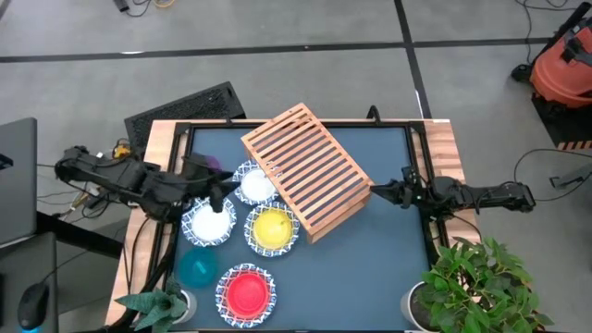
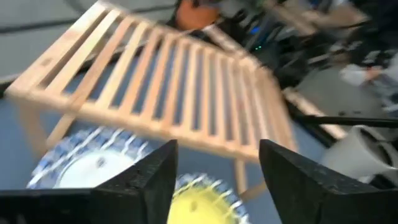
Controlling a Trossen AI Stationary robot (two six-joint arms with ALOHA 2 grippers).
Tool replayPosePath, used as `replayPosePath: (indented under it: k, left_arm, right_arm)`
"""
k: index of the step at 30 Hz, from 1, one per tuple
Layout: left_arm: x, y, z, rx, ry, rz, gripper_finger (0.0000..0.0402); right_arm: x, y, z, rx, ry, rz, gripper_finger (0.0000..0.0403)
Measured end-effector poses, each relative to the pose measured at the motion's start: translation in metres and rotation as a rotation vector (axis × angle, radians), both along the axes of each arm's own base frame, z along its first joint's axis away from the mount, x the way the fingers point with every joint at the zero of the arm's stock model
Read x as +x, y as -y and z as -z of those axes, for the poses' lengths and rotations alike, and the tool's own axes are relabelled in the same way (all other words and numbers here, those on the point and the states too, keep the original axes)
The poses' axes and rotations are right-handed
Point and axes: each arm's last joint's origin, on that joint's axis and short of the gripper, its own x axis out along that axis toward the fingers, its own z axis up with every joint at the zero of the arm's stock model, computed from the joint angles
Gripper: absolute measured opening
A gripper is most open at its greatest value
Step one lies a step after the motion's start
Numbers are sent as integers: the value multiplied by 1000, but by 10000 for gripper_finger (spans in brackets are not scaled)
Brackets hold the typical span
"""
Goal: Place and stack bowls onto a shelf
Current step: Put the violet bowl on the shelf
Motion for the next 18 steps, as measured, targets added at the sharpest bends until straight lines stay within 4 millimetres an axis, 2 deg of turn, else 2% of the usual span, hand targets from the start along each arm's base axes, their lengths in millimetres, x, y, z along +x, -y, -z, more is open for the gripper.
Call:
replayPosePath:
  k: [7, 11, 13, 15, 18]
  left_arm:
    - [4, -14, 14, -96, -130, -20, 231]
    - [3, -21, 15, -95, -151, -62, 232]
    - [1, -26, 18, -103, -181, -82, 232]
    - [-1, -31, 20, -119, -219, -96, 232]
    - [-3, -40, 24, -167, -255, -123, 232]
  right_arm:
    - [-4, 0, -21, -39, 128, 13, 138]
    - [-14, -1, -57, -143, 287, -39, 138]
    - [-21, -2, -74, -221, 309, -48, 138]
    - [-30, -1, -93, -303, 287, -33, 138]
    - [-42, 2, -112, -387, 101, 37, 138]
